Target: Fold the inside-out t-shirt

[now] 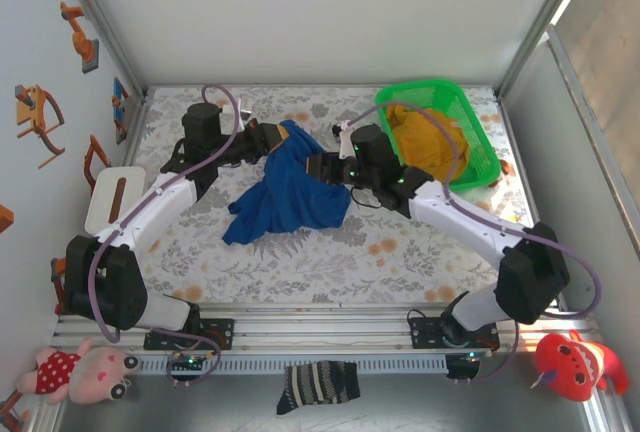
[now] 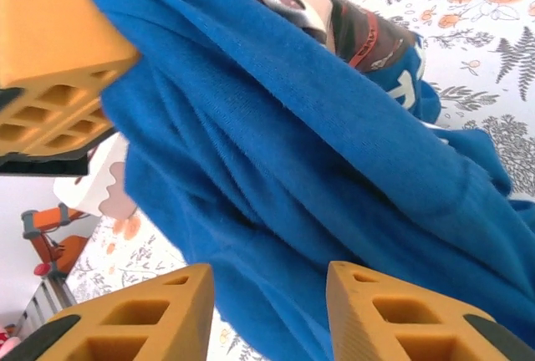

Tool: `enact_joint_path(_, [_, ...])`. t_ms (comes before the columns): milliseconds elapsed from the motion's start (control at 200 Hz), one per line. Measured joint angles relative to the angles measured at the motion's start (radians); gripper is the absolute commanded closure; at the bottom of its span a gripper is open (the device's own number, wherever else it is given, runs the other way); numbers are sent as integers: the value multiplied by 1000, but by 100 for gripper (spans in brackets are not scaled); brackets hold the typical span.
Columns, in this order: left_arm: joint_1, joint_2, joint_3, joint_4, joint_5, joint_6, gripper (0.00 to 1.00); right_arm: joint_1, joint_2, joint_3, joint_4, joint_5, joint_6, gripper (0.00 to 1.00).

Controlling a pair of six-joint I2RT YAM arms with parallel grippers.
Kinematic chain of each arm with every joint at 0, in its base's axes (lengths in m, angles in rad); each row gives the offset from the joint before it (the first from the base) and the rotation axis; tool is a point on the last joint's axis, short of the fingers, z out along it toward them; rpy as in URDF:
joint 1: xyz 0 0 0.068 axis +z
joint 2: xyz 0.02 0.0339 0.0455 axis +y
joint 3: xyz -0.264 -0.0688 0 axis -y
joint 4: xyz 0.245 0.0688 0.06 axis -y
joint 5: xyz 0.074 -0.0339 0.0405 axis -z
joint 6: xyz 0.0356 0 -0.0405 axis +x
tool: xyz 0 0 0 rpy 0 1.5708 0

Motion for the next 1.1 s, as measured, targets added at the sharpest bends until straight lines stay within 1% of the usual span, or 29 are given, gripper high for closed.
enact_joint_path(145, [-6,0,-1,1,2,0,100,2,114,64,8,12,4,58])
enact_joint_path(225, [-10,-2,-8,4,3,0,100,0,164,99,10,26,6,68])
enact_joint_path(285, [-12,-4,-18,7,5,0,100,-3,190,119,16,35,14,79])
enact_joint_path(335, [-12,-8,-28,8,6,0,100,-9,200,122,24,37,24,81])
enact_joint_path(351, [-12,-8,-31,8,6,0,100,-11,200,122,24,37,24,81])
enact_joint_path(371, [-12,-10,-35,8,6,0,100,-16,200,122,24,37,26,77])
enact_joint_path(436, [-11,-13,-46,15,8,0,100,-33,198,122,29,31,27,62])
enact_joint_path(481, [-11,-15,-53,22,10,0,100,-42,195,122,32,21,25,58])
enact_joint_path(591, [-11,-15,-71,43,16,-1,100,-58,191,127,33,8,30,58])
enact_joint_path(896, [-9,-15,-77,61,18,-4,100,-57,194,149,61,-47,49,58])
enact_joint_path(1001, [-6,-15,-77,63,20,-4,100,-54,194,124,99,-54,67,57])
enact_joint_path(1102, [-6,-15,-76,63,21,-7,100,-51,203,85,134,-63,82,60])
